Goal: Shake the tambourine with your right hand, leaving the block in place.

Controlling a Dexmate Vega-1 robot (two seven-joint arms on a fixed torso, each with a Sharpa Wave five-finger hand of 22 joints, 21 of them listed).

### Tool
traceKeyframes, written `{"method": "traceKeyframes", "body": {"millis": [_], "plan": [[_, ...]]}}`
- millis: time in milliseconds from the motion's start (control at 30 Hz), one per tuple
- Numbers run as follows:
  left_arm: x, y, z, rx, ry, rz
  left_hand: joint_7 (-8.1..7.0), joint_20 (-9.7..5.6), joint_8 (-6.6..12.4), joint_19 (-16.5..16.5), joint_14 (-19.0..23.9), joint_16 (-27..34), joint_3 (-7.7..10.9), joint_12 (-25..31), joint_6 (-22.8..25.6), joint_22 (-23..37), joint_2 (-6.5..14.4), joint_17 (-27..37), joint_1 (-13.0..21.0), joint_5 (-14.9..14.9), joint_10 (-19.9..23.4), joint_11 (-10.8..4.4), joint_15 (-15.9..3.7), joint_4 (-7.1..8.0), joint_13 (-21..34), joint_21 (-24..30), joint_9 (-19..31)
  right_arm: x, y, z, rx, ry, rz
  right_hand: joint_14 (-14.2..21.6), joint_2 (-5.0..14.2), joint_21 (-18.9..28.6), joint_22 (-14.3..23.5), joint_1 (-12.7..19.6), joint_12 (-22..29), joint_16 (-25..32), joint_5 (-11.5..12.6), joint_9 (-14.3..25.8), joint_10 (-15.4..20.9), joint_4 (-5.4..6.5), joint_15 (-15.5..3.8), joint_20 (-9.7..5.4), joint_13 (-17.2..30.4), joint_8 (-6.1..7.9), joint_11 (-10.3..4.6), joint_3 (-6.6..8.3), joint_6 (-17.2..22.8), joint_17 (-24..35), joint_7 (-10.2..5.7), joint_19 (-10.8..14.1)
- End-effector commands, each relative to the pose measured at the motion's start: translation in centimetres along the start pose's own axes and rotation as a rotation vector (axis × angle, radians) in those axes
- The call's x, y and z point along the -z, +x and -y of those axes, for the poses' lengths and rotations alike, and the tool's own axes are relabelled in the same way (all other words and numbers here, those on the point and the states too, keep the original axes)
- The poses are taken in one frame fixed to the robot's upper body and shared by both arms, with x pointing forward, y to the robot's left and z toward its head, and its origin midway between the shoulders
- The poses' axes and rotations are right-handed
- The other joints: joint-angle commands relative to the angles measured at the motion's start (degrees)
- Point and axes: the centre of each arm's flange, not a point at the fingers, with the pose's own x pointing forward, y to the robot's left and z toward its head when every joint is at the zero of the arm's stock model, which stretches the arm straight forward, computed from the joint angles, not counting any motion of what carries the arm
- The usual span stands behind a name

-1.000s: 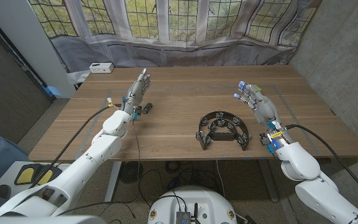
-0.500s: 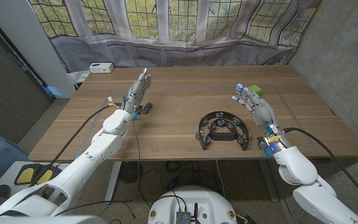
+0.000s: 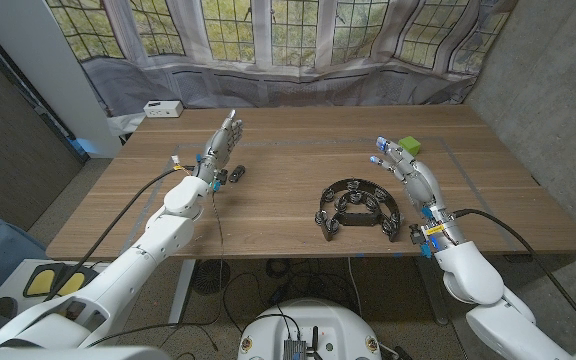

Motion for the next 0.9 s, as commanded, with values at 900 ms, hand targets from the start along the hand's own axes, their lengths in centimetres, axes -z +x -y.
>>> {"method": "traceKeyframes", "body": {"millis": [900], "plan": [[-1.0,0.1,0.4,0.064,0.005,-0.013,0.17,0.59,-0.02,0.6,0.6,0.0,0.19,0.0,0.5,0.3,0.1,0.1,0.9,-0.2,1.0,-0.21,0.17,-0.41,0.2,0.1,0.2,-2.3,-0.9,-1.1,0.005,-0.362,-0.050,2.2,0.71,0.3,0.2,2.6,0.4,0.5,0.1,0.2,2.3,-0.79,-0.41,0.15,0.3,0.56,-0.52,1.21,2.7,0.1,-0.58,1.8]]}}
